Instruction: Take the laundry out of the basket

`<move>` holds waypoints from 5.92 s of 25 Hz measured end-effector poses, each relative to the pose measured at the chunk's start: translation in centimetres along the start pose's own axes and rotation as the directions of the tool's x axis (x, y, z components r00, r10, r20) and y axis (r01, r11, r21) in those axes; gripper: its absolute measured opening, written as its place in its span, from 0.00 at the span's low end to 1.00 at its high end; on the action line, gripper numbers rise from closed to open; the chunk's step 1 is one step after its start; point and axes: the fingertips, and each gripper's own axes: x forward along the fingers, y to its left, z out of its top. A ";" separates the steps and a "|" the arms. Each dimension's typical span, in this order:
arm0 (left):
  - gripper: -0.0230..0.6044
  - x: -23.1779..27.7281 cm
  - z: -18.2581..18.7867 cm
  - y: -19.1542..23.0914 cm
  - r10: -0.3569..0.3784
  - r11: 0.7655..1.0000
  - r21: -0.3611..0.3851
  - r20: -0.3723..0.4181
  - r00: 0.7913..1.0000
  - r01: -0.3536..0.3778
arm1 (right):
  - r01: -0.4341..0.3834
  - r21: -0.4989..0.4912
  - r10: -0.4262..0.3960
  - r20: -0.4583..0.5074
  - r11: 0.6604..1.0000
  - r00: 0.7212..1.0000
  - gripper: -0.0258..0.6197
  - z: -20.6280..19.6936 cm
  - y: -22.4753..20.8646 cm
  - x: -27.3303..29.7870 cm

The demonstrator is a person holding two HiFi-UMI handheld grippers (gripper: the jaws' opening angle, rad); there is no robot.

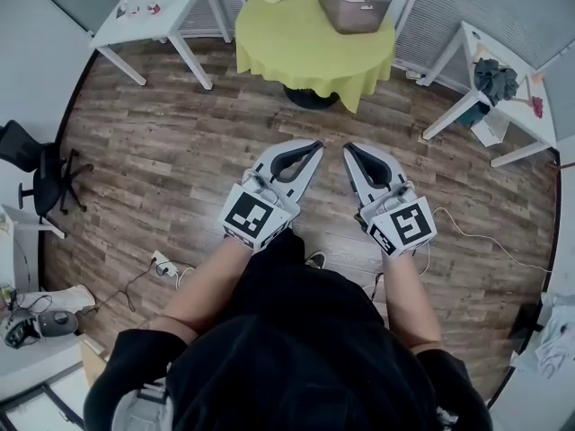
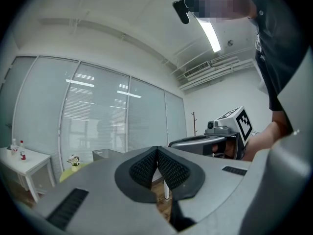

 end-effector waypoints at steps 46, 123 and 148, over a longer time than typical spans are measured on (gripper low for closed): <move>0.05 15.8 -1.4 20.4 -0.029 0.999 -0.013 0.014 0.999 0.029 | 0.030 0.018 -0.030 -0.001 0.999 1.000 0.08 -0.6 -17.9 17.9; 0.05 48.9 -6.2 53.4 -0.050 0.997 -0.058 -0.025 0.998 0.048 | 0.168 0.065 -0.156 -0.163 0.984 0.974 0.08 -5.0 -56.3 45.8; 0.05 62.0 -10.3 63.4 0.066 0.997 -0.025 -0.025 0.997 -0.067 | 0.312 0.135 -0.225 -0.439 0.941 0.870 0.09 -16.6 -72.7 53.9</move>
